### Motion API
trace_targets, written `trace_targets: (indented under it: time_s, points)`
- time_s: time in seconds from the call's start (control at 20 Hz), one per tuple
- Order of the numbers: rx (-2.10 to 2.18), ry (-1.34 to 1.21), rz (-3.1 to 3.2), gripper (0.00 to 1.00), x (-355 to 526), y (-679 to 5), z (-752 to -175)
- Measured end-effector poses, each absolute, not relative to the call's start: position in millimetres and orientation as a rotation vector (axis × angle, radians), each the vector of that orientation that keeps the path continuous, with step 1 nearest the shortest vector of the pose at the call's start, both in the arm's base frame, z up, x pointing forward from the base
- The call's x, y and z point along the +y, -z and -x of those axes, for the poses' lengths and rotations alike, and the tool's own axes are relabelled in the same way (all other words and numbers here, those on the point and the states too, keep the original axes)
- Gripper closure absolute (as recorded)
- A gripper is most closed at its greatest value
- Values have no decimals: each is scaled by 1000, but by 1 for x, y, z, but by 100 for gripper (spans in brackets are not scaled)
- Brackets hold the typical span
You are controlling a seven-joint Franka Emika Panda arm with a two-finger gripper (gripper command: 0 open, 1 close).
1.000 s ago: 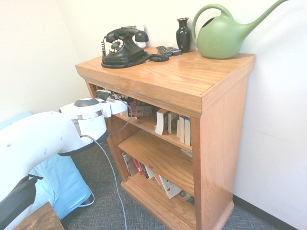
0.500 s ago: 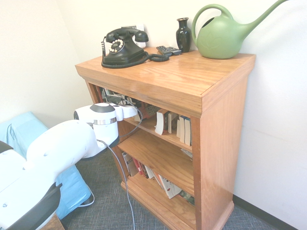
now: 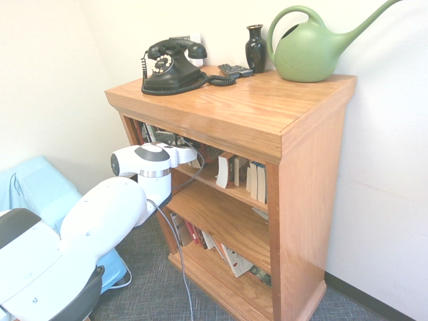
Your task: Organize the shelf
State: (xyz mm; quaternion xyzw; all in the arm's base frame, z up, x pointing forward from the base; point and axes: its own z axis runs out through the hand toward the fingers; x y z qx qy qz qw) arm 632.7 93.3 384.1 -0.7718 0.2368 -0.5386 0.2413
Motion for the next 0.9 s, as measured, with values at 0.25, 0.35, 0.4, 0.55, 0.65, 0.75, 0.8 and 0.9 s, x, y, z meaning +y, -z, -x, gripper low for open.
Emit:
trace_targets:
  time_s: [0.25, 0.35, 0.4, 0.55, 0.65, 0.75, 0.8, 0.9]
  points:
    - [638, 1466, 2120, 0, 109, -383, -612]
    - [647, 1484, 2118, 0, 114, -387, -601]
    - [652, 1476, 2115, 0, 116, -387, -595]
    - [658, 1490, 2111, 0, 129, -389, -575]
    - [668, 1473, 2104, 0, 137, -386, -561]
    - [678, 1478, 2098, 0, 146, -384, -546]
    - [681, 1482, 2094, 0, 151, -383, -538]
    - [692, 1488, 2085, 0, 162, -379, -521]
